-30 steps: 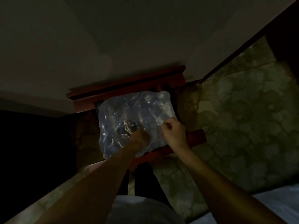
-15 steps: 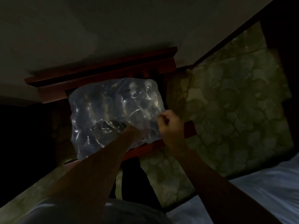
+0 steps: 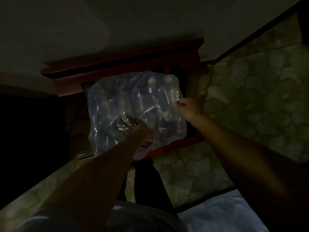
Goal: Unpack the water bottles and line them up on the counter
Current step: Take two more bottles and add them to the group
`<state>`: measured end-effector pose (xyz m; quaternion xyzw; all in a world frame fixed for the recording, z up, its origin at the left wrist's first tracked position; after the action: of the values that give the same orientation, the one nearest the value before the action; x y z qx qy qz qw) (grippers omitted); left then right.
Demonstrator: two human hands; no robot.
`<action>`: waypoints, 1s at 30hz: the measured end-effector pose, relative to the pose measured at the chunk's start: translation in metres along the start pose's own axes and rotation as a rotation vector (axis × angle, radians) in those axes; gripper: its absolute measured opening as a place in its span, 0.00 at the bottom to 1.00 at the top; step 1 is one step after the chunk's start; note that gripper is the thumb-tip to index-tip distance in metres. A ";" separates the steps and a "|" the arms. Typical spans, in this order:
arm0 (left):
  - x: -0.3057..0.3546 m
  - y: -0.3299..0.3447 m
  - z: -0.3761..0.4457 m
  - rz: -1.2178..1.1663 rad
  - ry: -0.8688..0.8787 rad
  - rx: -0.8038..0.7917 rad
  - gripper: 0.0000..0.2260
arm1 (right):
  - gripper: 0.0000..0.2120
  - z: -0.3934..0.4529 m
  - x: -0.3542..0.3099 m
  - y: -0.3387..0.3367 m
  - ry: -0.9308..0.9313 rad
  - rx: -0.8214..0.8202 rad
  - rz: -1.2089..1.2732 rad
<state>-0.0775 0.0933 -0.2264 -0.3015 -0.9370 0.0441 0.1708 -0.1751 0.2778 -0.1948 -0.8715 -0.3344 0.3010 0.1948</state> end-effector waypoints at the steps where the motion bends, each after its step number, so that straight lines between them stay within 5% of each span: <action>1: -0.004 -0.003 0.002 -0.007 -0.003 0.001 0.18 | 0.15 0.001 0.001 0.004 0.011 -0.021 -0.013; 9: -0.006 -0.028 -0.011 0.118 0.049 0.042 0.22 | 0.18 0.010 0.020 0.029 0.149 -0.207 0.015; 18: -0.001 -0.039 -0.019 0.285 0.046 0.091 0.23 | 0.27 0.033 0.031 0.047 0.231 -0.181 0.009; 30: -0.008 -0.043 -0.018 0.244 0.024 0.122 0.25 | 0.17 0.037 0.017 0.045 0.102 -0.106 -0.289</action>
<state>-0.0887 0.0528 -0.2036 -0.4028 -0.8868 0.1180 0.1936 -0.1682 0.2632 -0.2530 -0.8376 -0.4613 0.2073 0.2065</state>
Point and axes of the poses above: each hand's wrist, its own z-axis towards the middle knuckle, its own y-axis out of the palm, x = y × z, the point moved 9 cm from there along z, towards the middle knuckle
